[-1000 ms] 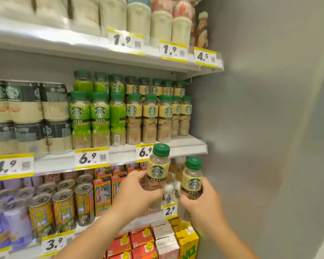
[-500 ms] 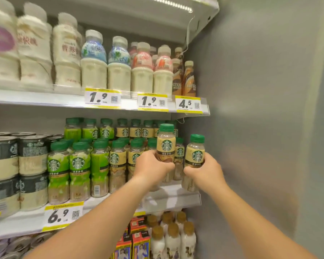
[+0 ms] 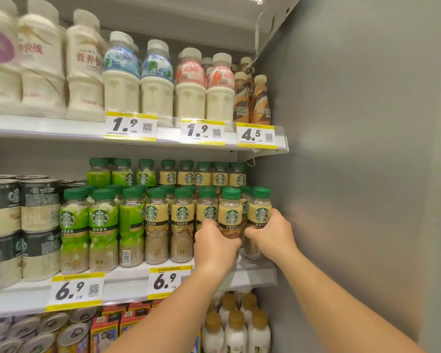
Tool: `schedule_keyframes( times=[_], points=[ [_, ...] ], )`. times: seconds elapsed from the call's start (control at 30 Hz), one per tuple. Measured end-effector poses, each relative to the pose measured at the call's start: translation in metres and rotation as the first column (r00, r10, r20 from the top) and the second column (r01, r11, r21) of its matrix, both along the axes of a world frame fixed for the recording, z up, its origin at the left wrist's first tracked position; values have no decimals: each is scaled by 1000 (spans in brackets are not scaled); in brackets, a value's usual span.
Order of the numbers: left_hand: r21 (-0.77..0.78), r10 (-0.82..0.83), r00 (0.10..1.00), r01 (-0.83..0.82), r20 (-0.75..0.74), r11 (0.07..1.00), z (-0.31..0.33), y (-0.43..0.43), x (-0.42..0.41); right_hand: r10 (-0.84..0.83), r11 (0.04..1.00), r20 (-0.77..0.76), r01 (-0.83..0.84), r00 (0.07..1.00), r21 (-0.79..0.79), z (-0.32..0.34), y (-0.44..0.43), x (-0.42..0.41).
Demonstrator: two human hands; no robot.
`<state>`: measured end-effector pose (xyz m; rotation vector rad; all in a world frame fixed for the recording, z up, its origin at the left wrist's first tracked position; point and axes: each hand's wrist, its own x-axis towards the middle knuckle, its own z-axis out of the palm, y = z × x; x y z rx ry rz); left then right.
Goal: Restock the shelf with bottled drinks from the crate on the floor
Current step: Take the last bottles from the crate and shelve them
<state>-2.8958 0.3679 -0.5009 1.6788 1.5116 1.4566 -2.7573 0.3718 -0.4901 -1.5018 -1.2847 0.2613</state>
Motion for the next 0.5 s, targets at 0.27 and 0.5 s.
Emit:
schedule_keyframes(
  times=[0.27,0.5],
  points=[
    [67,68,997,-70,20,995,-11,-1,6,8,1000,-23,-8,1000,-23,-15,2,0],
    [80,81,997,-80,-5,994,-16,-7,13,22,1000,-16,-21,1000,20,-37,-4,0]
  ],
)
